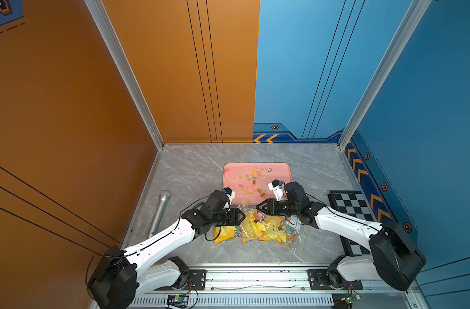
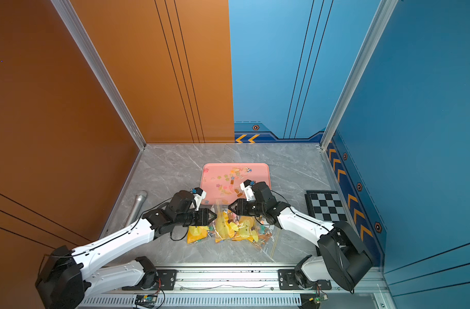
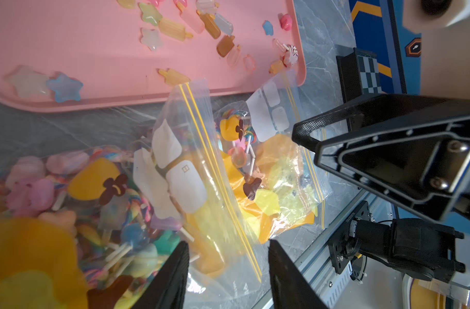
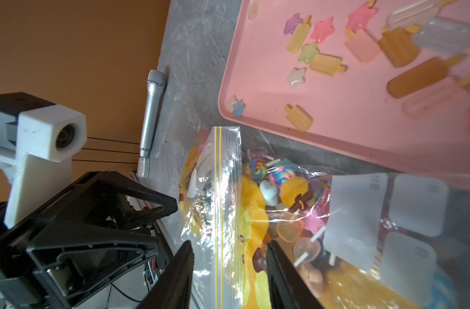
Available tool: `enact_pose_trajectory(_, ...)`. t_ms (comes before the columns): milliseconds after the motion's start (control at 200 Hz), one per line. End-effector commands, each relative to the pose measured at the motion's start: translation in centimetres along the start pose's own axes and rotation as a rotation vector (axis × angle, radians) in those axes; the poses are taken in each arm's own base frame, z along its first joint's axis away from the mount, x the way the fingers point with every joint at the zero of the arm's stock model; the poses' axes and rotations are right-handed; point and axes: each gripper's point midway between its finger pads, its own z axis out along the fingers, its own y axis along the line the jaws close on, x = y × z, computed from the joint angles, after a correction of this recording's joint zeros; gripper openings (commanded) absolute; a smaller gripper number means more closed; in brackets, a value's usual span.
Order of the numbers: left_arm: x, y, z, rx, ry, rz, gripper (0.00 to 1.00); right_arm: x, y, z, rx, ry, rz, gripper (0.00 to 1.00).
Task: Pour candies out of the ziploc bag
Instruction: Open the ziploc bag at the center of the board.
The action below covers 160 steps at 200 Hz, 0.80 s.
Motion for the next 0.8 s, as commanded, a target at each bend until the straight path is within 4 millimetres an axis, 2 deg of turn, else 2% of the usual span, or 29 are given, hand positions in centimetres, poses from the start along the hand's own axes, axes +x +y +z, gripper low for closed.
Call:
enact_pose_trajectory(0, -0.7, -1.0, 1.0, 0.033, -0.017, 0.004, 0.44, 1.1, -1.3, 0.1, 0.054, 0.015, -0.008, 0.38)
enact_pose_trajectory(95, -0.2, -0.1, 2.0, 0.027, 0.003, -0.033, 0.39, 1.0, -1.2, 0.0, 0.050, 0.007, -0.006, 0.23)
enact_pose_trajectory(185, 0.1, 1.6, 2.7, 0.004, 0.005, -0.086, 0.35, 0.9, -1.0, -0.2, 0.053, -0.005, -0.010, 0.00)
enact_pose_trajectory(260, 0.4, 3.0, 3.0, -0.010, 0.006, -0.119, 0.34, 1.1, -1.0, -0.2, 0.070, -0.008, -0.022, 0.00)
enact_pose_trajectory(365, 1.0, 5.3, 3.5, -0.042, 0.024, -0.165, 0.33, 1.5, -0.7, 0.3, 0.081, -0.004, -0.050, 0.26)
enact_pose_trajectory(405, 1.3, 5.9, 3.8, -0.049, 0.036, -0.176, 0.33, 1.5, -0.7, 0.5, 0.086, -0.002, -0.056, 0.40)
enact_pose_trajectory(430, 1.4, 6.2, 4.0, -0.054, 0.041, -0.183, 0.33, 1.4, -0.7, 0.6, 0.089, -0.003, -0.056, 0.45)
enact_pose_trajectory(445, 1.5, 6.5, 4.0, -0.059, 0.044, -0.187, 0.33, 2.2, -0.2, 1.0, 0.081, 0.018, -0.072, 0.47)
enact_pose_trajectory(496, 1.7, 7.0, 4.3, -0.062, 0.051, -0.199, 0.32, 2.4, -0.1, 1.4, 0.081, 0.026, -0.076, 0.50)
enact_pose_trajectory(601, 1.7, 7.5, 4.6, -0.058, 0.056, -0.215, 0.32, 2.4, 0.0, 2.0, 0.074, 0.027, -0.073, 0.51)
enact_pose_trajectory(796, 1.4, 6.8, 4.2, -0.031, 0.048, -0.204, 0.32, 2.6, 0.4, 2.8, 0.042, 0.046, -0.072, 0.43)
